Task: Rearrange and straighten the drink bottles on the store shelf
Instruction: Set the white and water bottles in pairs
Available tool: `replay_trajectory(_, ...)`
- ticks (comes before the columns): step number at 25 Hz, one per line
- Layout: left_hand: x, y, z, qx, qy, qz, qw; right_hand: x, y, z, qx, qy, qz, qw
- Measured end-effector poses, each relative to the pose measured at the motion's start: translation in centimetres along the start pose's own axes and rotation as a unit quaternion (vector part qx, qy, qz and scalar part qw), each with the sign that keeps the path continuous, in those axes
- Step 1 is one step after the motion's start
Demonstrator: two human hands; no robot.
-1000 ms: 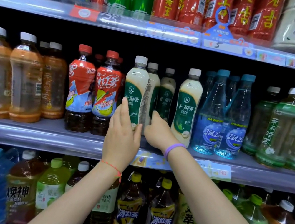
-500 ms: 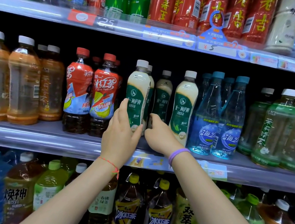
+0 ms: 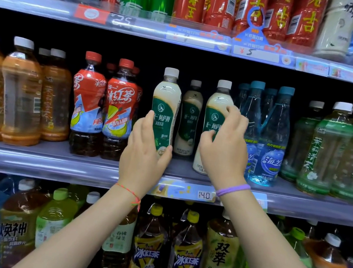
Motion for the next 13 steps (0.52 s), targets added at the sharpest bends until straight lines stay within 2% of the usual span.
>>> replay_trajectory(3, -0.5, 0.0, 0.3, 0.004, 0.007, -0.028, 1.0, -2.4, -2.4, 0.4, 0.127, -0.097, -0.017, 0.987)
replay_trajectory(6, -0.7, -0.3, 0.3, 0.02, 0.019, -0.037, 0.999, -4.7, -4.0, 1.1, 0.165, -0.164, 0.029, 0.972)
replay_trajectory(8, -0.8, 0.1, 0.1, 0.004, 0.011, -0.021, 1.0, -5.1, -4.3, 1.3, 0.161, -0.166, 0.055, 0.971)
replay_trajectory(10, -1.5, 1.7, 0.0, -0.064, -0.029, 0.003, 0.998, -4.5, -3.6, 0.8, 0.119, -0.133, 0.054, 0.983)
replay_trajectory(12, -2.5, 3.4, 0.4, -0.108, -0.07, -0.038, 0.991, -3.1, -1.8, 0.4, 0.054, -0.097, 0.071, 0.991)
replay_trajectory(13, -2.9, 3.8, 0.8, -0.094, -0.064, -0.091, 0.989, -2.5, -0.7, 0.5, 0.037, -0.095, 0.111, 0.989)
Point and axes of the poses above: each hand's wrist, its own z-axis towards the middle knuckle, its own y-axis out of the back of the hand, x = y × z, the point moved 7 cm from there along z, towards the middle knuckle, and after that the axes turned 4 degrees about z, right-handed, at the moved point
